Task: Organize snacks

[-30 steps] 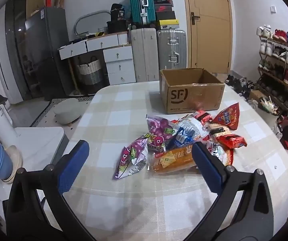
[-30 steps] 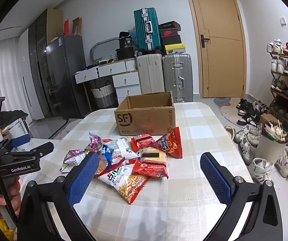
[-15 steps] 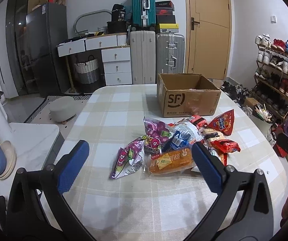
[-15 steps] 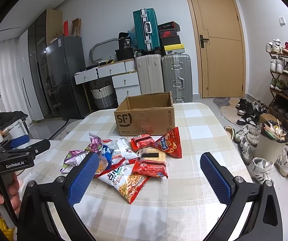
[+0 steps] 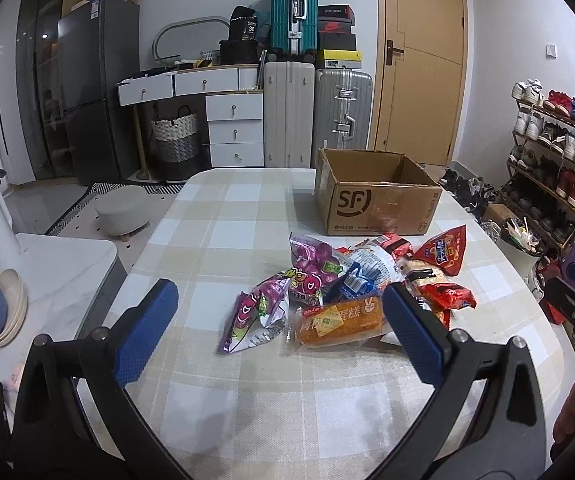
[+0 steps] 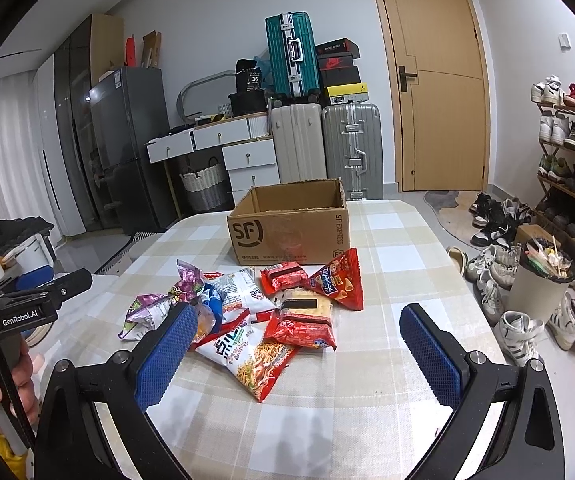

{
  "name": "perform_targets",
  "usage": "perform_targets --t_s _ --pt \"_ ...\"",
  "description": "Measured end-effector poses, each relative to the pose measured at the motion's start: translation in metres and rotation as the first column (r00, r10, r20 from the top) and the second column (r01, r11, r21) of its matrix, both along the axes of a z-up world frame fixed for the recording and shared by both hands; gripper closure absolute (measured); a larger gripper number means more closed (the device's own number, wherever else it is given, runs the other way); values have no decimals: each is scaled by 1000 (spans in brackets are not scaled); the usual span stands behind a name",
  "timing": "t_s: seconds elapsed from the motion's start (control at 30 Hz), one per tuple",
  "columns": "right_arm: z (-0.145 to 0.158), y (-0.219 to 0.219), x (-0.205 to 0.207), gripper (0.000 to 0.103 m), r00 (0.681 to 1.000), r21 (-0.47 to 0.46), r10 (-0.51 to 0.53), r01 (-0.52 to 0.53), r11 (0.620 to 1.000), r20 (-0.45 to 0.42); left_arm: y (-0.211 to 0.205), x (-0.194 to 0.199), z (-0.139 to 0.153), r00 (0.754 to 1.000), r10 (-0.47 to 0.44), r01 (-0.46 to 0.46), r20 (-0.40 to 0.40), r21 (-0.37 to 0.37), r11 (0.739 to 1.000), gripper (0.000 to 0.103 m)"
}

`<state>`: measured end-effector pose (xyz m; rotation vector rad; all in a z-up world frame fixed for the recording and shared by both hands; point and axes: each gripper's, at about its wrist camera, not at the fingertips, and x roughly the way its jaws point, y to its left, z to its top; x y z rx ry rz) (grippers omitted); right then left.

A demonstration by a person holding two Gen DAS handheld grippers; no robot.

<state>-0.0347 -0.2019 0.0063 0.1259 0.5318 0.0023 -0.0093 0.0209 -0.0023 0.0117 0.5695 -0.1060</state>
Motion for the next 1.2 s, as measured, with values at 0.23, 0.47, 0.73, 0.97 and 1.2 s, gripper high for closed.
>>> perform_targets --t_s 0.23,0.47,0.73,0.97,1.2 --pt "0 3 1 0 1000 -30 -8 8 1000 -10 -1 -1 0 1000 0 0 1 0 1000 1" --pt "-1 6 2 0 1000 -43 -11 11 999 -10 -2 -3 -2 1000 5 -5 -8 1 1000 1" --pt "-3 8 2 0 1000 -42 -1 1 999 -10 3 -1 -6 1000 9 -9 -15 4 1000 1" --pt "-4 8 2 0 1000 -40 0 0 999 -8 9 2 -12 999 21 -21 -32 4 1000 1" --pt "-10 9 6 0 1000 -23 7 -8 1000 -12 19 16 -26 997 19 -20 -71 -14 1000 1"
